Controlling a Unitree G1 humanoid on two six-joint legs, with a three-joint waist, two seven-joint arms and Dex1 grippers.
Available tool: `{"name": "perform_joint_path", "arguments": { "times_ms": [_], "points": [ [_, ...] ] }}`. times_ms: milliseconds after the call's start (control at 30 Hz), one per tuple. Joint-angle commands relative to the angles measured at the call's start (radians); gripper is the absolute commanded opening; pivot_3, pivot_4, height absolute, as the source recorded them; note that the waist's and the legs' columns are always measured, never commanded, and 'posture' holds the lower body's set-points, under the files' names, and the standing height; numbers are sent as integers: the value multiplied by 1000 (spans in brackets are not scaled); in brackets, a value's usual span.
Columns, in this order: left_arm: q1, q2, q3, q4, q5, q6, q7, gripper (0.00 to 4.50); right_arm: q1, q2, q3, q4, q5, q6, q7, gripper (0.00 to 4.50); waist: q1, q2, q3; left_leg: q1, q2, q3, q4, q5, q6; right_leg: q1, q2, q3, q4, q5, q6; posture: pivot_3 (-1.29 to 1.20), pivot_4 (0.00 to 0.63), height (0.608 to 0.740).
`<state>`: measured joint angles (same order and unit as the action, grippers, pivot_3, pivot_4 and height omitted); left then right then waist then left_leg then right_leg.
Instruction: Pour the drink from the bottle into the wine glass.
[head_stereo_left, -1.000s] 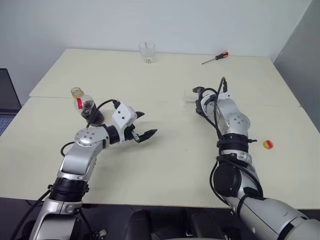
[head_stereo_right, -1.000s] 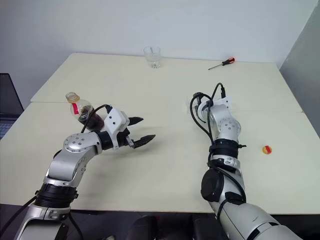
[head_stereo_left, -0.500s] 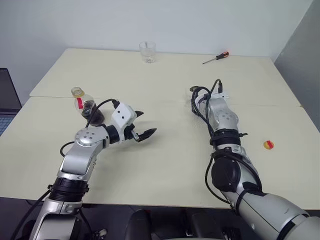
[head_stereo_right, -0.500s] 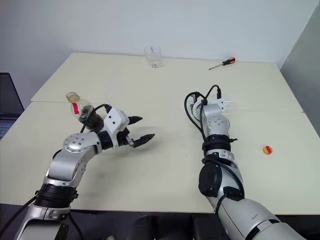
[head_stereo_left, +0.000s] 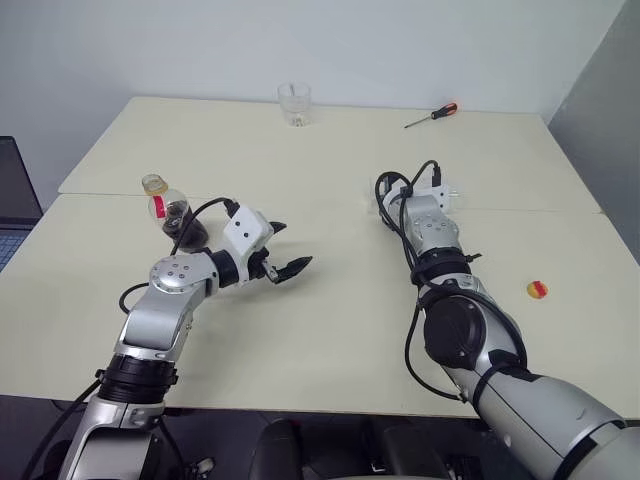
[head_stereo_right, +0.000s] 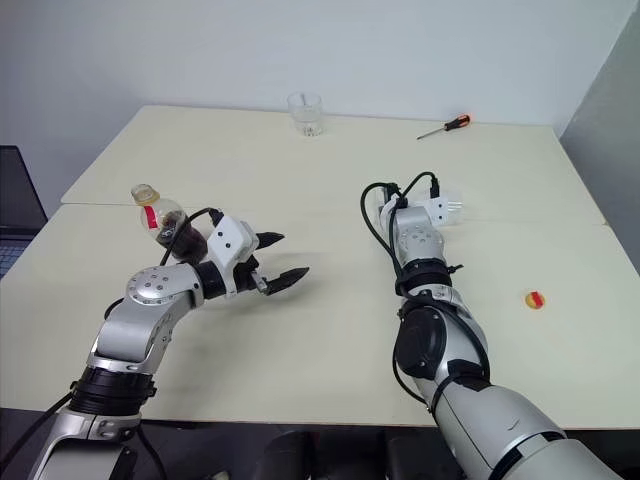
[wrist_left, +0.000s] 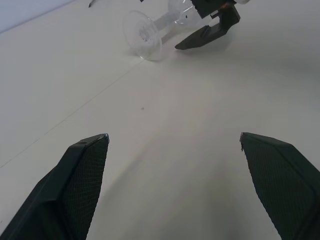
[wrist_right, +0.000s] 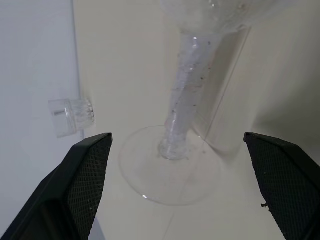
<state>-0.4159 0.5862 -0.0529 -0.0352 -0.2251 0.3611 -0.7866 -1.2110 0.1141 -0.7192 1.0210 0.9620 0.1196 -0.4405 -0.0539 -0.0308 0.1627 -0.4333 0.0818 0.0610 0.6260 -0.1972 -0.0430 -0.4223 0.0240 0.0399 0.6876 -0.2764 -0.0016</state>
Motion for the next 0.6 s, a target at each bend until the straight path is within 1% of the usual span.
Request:
{"name": "perform_joint_path", "arguments": {
  "times_ms": [33,300,400,600],
  "points": [
    [-1,3,20,-55,-2,-6,10,4480,-48,-30,-8,47,-24,-51,38,4500,0,0,0,0,0,0,0,0,0,0,0,0,0,0,0,0,150,740],
    [-3,3,21,-74,-9,9,18,4480,-74,-80,-31,169,-56,-115,98,4500,1,0,0,0,0,0,0,0,0,1,0,0,0,0,0,0,150,740],
    [-5,3,19,-77,-8,14,18,4500,-86,-92,-38,197,-61,-128,117,3939,2,0,0,0,0,0,1,0,0,1,0,0,1,0,0,0,150,740],
    [-11,1,16,-85,-7,25,17,4500,-101,-109,-53,240,-80,-152,139,1891,3,0,0,0,0,0,0,0,0,0,0,0,0,0,0,0,150,740]
  ]
}}
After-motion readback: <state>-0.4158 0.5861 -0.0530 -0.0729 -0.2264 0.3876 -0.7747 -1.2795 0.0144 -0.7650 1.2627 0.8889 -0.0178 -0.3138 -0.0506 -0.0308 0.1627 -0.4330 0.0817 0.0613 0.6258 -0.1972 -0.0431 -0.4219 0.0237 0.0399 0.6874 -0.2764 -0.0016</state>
